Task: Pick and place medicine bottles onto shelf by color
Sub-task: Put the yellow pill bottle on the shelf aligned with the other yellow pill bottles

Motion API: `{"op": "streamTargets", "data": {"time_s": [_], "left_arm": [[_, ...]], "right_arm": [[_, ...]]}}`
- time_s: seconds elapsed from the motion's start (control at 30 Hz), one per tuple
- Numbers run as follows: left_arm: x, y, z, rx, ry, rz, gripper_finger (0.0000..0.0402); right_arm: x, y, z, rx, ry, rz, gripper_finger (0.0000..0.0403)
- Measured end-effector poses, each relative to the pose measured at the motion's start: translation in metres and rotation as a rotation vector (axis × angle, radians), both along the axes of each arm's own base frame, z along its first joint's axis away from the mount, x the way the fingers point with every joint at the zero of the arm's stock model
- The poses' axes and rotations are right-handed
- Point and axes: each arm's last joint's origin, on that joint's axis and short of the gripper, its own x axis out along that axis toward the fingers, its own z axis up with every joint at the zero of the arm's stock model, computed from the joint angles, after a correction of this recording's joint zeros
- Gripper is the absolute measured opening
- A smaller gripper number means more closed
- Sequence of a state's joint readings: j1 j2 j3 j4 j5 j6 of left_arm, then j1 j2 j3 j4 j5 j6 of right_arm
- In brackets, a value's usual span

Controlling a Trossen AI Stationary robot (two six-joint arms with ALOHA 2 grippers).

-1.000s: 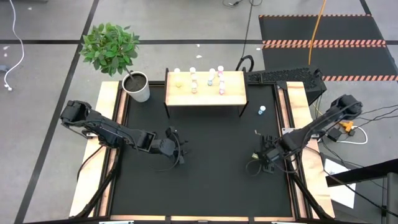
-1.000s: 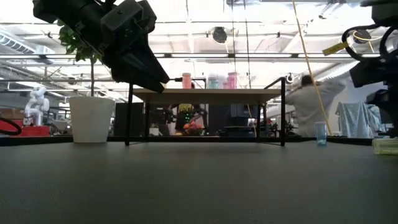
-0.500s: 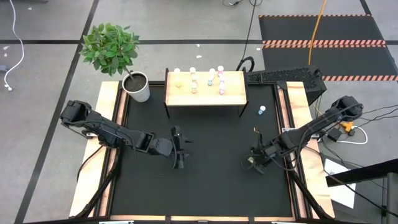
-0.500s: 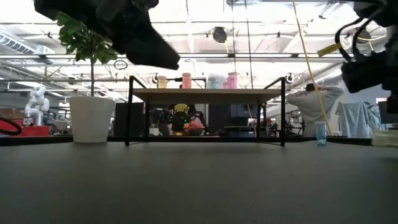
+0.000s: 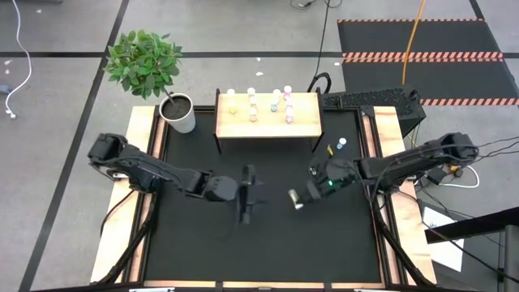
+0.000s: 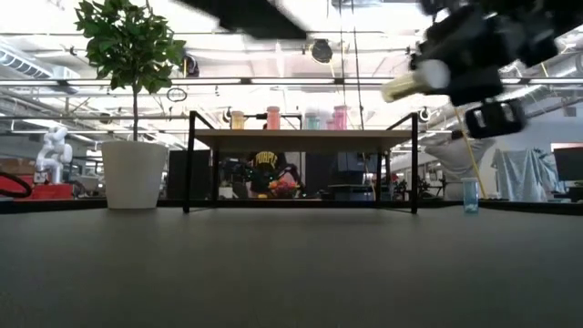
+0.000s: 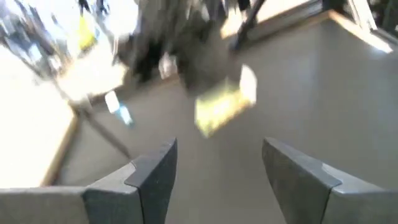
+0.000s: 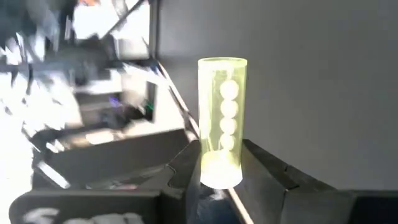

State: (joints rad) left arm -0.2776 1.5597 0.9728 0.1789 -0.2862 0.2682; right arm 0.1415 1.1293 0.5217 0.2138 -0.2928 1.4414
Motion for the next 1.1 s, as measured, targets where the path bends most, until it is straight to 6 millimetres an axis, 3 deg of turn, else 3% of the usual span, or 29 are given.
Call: {"op": "streamTargets", "data": {"time_s": [0.07, 0.2, 0.43, 0.67, 0.93, 1.1], "left_arm": [[0.017, -0.003, 0.012, 0.088, 0.000, -0.028, 0.0236], [0.050, -0.003, 0.015, 0.264, 0.084, -0.051, 0.0236], [0.080, 0.003, 0.009, 0.420, 0.214, -0.094, 0.0236], [0.083, 0.003, 0.012, 0.449, 0.206, -0.119, 0.0227], [0.082, 0.003, 0.012, 0.402, 0.210, -0.094, 0.0121], [0.082, 0.004, 0.012, 0.398, 0.214, -0.093, 0.0110]], "right_arm": [[0.004, -0.009, 0.001, 0.049, -0.009, -0.033, 0.0095], [0.011, -0.016, 0.003, 0.139, -0.044, -0.031, 0.0095], [0.016, -0.016, 0.011, 0.209, -0.122, -0.007, 0.0095], [0.017, -0.016, 0.014, 0.217, -0.153, -0.010, 0.0095], [0.017, -0.016, 0.015, 0.225, -0.159, -0.007, 0.0095], [0.017, -0.016, 0.015, 0.178, -0.187, 0.010, 0.0099]]}}
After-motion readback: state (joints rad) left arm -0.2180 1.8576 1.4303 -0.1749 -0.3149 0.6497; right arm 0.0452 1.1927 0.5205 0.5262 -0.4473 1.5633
